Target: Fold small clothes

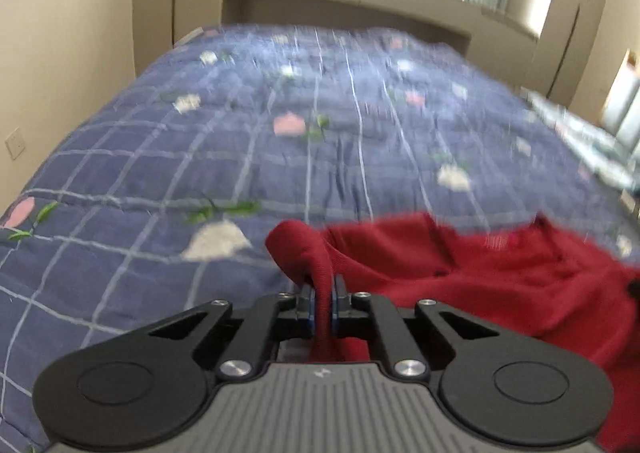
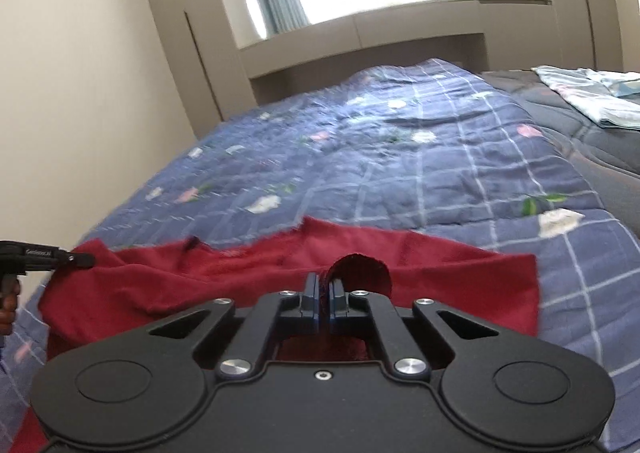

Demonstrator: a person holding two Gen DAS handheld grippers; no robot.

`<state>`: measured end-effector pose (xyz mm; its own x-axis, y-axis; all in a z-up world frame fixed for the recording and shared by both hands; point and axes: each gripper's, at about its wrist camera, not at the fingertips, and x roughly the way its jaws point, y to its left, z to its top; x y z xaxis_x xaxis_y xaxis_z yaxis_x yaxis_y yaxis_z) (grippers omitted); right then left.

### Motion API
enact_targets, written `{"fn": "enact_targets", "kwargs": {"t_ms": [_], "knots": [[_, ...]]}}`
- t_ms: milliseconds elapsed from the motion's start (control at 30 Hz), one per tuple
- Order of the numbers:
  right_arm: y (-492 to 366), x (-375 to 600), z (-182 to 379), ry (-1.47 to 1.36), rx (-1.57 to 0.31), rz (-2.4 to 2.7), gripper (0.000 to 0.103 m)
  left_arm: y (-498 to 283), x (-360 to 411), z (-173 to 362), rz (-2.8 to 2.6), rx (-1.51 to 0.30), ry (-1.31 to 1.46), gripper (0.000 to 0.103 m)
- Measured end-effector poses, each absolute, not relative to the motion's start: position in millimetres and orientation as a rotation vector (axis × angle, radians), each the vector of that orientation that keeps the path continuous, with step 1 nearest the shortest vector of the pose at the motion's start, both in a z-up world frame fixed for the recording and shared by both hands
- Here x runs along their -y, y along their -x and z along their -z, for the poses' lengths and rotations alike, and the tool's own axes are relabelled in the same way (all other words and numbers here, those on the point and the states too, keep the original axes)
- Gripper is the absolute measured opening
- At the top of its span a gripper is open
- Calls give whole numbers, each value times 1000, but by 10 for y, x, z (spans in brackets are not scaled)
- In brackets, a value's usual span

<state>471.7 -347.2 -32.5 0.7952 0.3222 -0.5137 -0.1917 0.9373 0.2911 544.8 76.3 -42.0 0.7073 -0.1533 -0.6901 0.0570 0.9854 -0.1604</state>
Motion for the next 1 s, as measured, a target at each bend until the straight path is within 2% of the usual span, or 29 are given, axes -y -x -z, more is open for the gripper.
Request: {"fn": "enact_targets", "kwargs": {"t_ms": [133,333,367,433,467,500,533,567,600,700,900,1000], "knots": [[-4747,3356,330,-232,-592,-295,4,-5461,-1162,391,170,-739,278,7],[-4775,3369,500,-233,-648,-247,5,-5535,-1399,742,192,-791,351,9],[-4750,3385,511,-227,-650,-244,7,-5530,-1418,783,180,-794,365,17],[-4694,3415,502,-203,-641,-228,21,-5482,-1434,805,136,-788,373,33],[-4666,3413,479,-179,-625,-214,25,-5446,-1425,788,116,-778,367,52],[-4647,3395,452,-151,-608,-204,39,-5404,-1411,758,96,-766,351,73],[-4637,3373,425,-123,-590,-196,58,-5364,-1386,721,79,-749,334,81],[-4635,3328,393,-94,-568,-188,66,-5318,-1355,676,64,-724,317,95],[-4648,3258,363,-61,-545,-189,75,-5265,-1305,632,47,-686,295,101],[-4770,2978,341,63,-548,-213,84,-5215,-1099,564,37,-639,230,102],[-4869,2762,584,286,-558,-96,83,-5388,-726,761,-101,-724,44,101],[-4828,3013,629,226,-567,-45,89,-5337,-837,876,-149,-719,48,101]]}}
